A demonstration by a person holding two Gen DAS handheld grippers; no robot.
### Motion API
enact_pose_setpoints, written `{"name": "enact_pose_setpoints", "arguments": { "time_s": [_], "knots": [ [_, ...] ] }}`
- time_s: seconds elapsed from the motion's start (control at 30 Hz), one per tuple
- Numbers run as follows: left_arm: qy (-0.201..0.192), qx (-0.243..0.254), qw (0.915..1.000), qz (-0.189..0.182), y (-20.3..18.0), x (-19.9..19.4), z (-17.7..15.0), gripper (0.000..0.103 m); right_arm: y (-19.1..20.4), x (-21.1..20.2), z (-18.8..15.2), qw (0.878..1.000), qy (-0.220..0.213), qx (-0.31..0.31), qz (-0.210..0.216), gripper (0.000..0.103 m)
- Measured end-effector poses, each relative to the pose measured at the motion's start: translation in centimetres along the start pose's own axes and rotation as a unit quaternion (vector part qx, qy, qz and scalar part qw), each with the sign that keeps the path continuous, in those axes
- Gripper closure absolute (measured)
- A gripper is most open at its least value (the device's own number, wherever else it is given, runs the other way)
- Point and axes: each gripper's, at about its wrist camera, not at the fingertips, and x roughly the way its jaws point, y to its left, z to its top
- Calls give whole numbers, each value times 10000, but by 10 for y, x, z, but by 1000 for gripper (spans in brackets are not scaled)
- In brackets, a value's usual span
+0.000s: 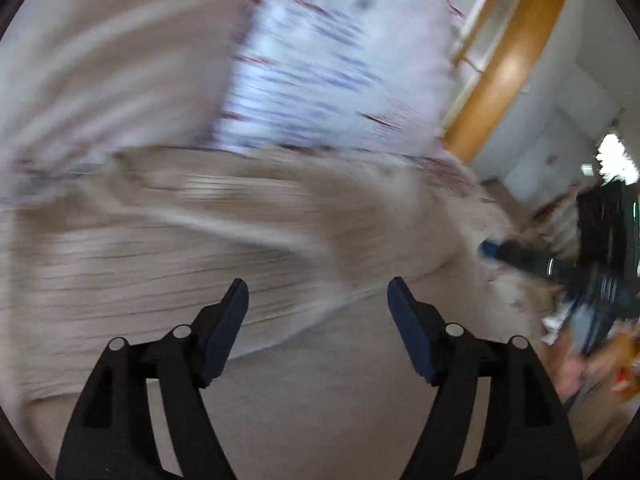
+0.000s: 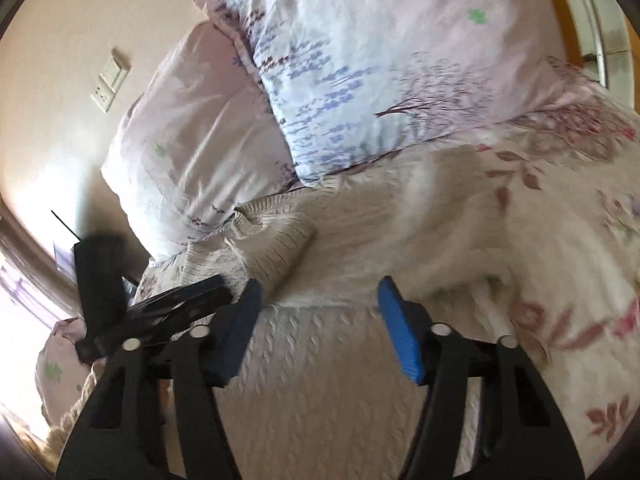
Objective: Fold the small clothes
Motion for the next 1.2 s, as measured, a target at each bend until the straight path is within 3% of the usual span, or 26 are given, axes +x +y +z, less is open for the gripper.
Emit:
{"name": "enact_pose_setpoints", "arguments": {
  "time_s": [0.07, 0.1, 0.17, 0.27, 0.4, 0.47, 0.5, 0.53, 0.6, 0.67, 0.77, 0.83, 0.9, 1.1, 1.17, 1.2],
  "knots": [
    [-56, 18, 9969, 790, 23, -17, -9, 29, 22, 13, 12, 9980, 102, -555, -272, 44],
    [-17, 24, 9911, 1331, 38, -25, -17, 29, 38, 22, 16, 9944, 142, -944, -460, 44],
    [52, 4, 9824, 1868, 57, -34, -26, 29, 66, 42, 19, 9852, 263, -1564, -657, 44],
    [309, -149, 9697, 2419, 83, -38, -37, 29, 115, 84, 14, 9660, 440, -2399, -861, 44],
    [498, -216, 9624, 2662, 99, -37, -49, 27, 150, 137, -3, 9318, 520, -3281, -1464, 44],
    [468, -292, 9627, 2648, 105, -40, -54, 23, 151, 165, -9, 9103, 580, -3571, -2013, 56],
    [453, -336, 9632, 2626, 107, -40, -54, 23, 146, 170, -7, 9088, 587, -3532, -2141, 88],
    [448, -363, 9636, 2609, 108, -39, -53, 23, 139, 170, -4, 9138, 584, -3385, -2166, 94],
    [427, -407, 9644, 2576, 108, -40, -54, 23, 113, 147, 12, 9488, 286, -2509, -1899, 94],
    [404, -398, 9652, 2553, 108, -41, -56, 23, 83, 113, 20, 9718, -97, -1627, -1704, 94],
    [395, -450, 9672, 2470, 108, -40, -59, 23, 34, 86, 14, 9915, -72, -368, -1247, 94],
    [380, -504, 9686, 2404, 110, -40, -63, 23, -2, 77, 2, 9955, 151, 362, -862, 88],
    [377, -574, 9697, 2345, 112, -41, -66, 23, -22, 75, -3, 9940, 211, 752, -762, 86],
    [416, -826, 9713, 2193, 119, -44, -74, 23, -46, 60, 5, 9893, -119, 1310, -636, 80],
    [396, -860, 9713, 2182, 118, -46, -76, 23, -52, 58, 6, 9879, -253, 1324, -761, 96],
    [393, -869, 9712, 2183, 119, -47, -77, 23, -53, 59, 7, 9882, -280, 1239, -855, 96]
  ]
}}
